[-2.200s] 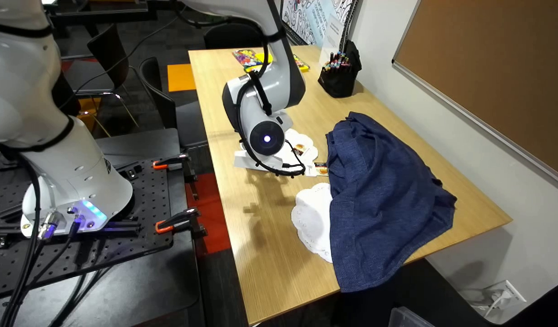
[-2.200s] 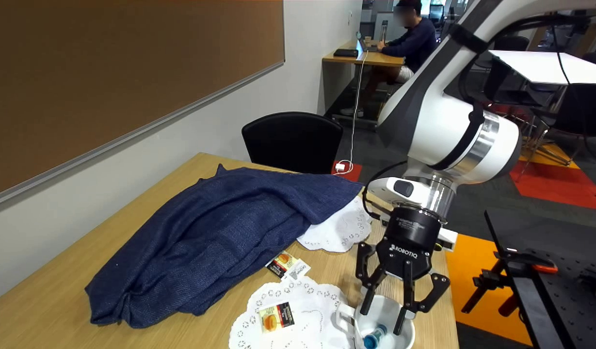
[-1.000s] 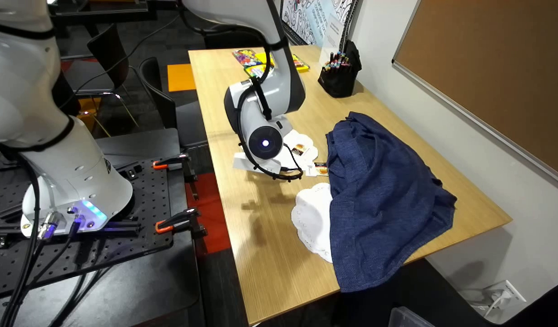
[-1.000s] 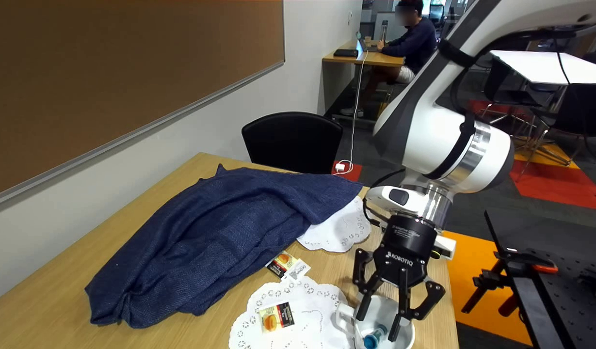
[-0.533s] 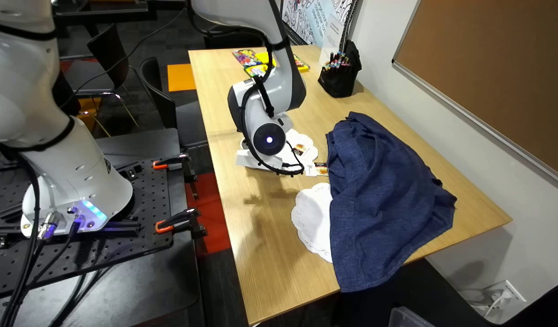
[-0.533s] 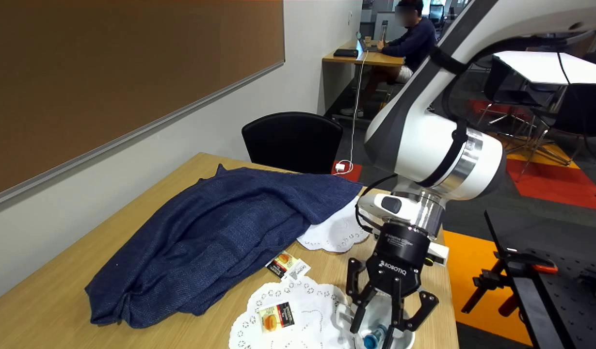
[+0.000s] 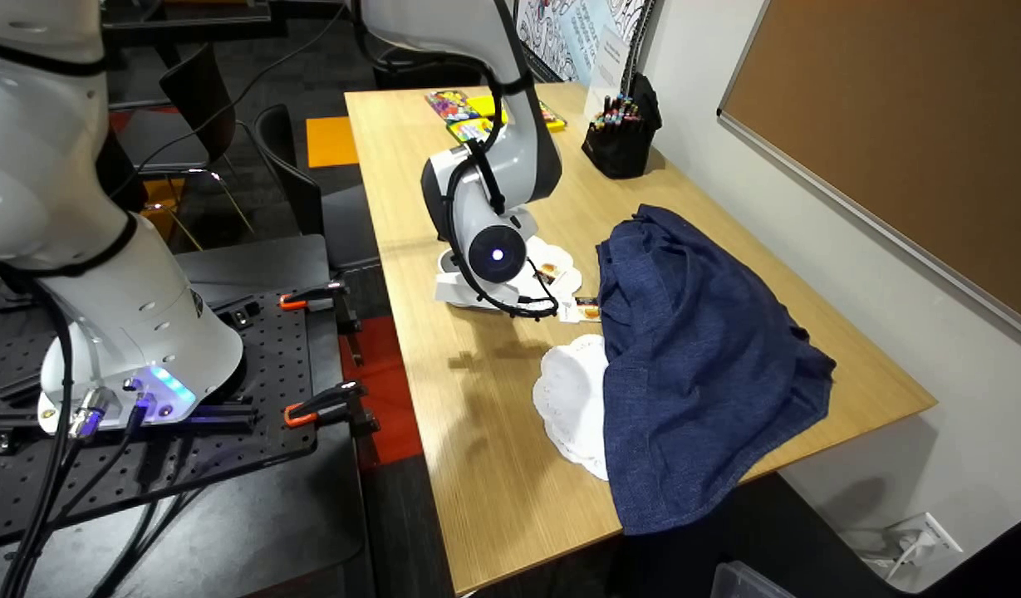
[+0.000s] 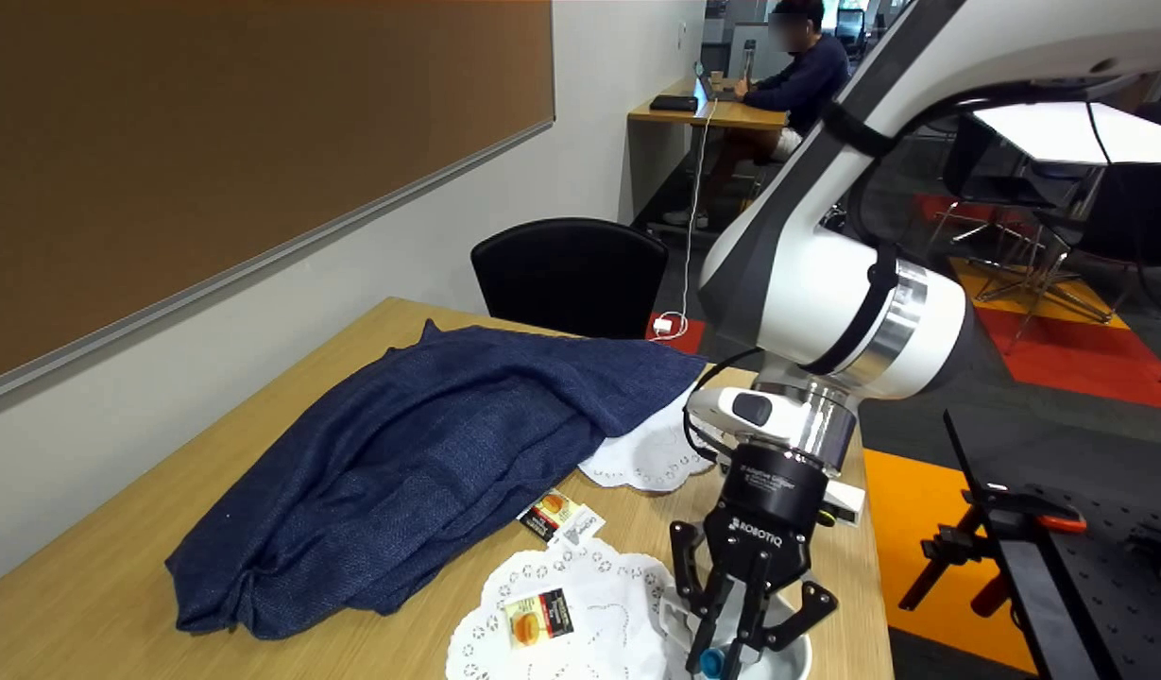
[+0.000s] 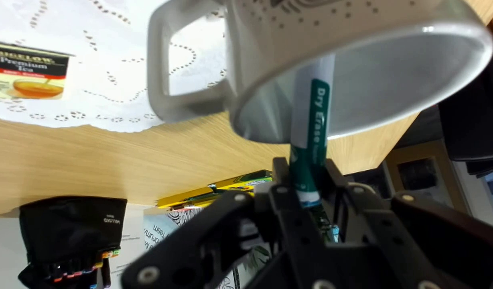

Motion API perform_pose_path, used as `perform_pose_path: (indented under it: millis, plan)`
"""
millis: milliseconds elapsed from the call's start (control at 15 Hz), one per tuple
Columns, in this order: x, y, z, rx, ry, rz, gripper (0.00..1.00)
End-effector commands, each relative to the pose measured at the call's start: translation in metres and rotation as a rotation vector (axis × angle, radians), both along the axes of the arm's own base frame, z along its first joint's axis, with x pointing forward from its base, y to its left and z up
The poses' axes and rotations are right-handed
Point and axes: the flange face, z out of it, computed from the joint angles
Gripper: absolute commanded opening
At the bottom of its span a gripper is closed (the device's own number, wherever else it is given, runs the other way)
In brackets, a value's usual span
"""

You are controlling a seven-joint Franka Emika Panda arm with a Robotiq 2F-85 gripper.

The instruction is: Remove the marker from the mug.

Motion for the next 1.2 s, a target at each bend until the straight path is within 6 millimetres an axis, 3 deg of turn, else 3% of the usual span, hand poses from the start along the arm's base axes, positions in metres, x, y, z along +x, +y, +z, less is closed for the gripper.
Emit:
perform_pose_path:
  millis: [0,267,533,800,1133]
  plan:
    - [0.004,0.002,0.01,-0.013,-0.019,-0.028,0.06]
    - [0.005,0.001,0.035,-0.01,-0.06,-0.047,0.06]
    - [0.003,0.001,0.082,-0.004,-0.143,-0.054,0.06]
    - [-0.023,0.0,0.123,0.01,-0.206,-0.068,0.06]
    - [-0.059,-0.009,0.156,-0.017,-0.267,-0.106,0.06]
